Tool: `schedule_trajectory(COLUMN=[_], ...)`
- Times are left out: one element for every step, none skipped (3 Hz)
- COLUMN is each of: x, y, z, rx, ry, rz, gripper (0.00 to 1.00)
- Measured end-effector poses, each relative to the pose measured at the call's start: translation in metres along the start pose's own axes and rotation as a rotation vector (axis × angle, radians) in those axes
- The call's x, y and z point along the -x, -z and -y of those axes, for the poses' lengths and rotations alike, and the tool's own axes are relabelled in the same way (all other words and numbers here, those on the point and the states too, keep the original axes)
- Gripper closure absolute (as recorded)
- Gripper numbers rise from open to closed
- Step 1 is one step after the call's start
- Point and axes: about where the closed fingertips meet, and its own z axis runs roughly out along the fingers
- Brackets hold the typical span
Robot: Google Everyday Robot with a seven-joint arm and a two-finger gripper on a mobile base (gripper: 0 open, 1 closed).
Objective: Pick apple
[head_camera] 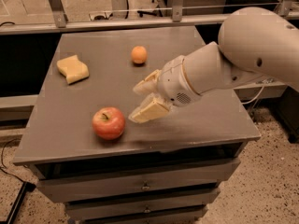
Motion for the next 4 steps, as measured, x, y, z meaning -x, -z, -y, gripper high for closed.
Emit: schedule_trajectory(x=[0.004, 0.006, 0.008, 0.011], y=[-0.017, -0.04, -0.066, -0.084], z=[0.0, -0.004, -0.011, -0.016], rx=[0.035, 0.084, 0.128, 0.154], ry=[-0.006, -0.029, -0.043, -0.053], rz=[0.028, 0.08, 0.133, 0.171], gripper=[0.0, 0.0, 0.0, 0.16])
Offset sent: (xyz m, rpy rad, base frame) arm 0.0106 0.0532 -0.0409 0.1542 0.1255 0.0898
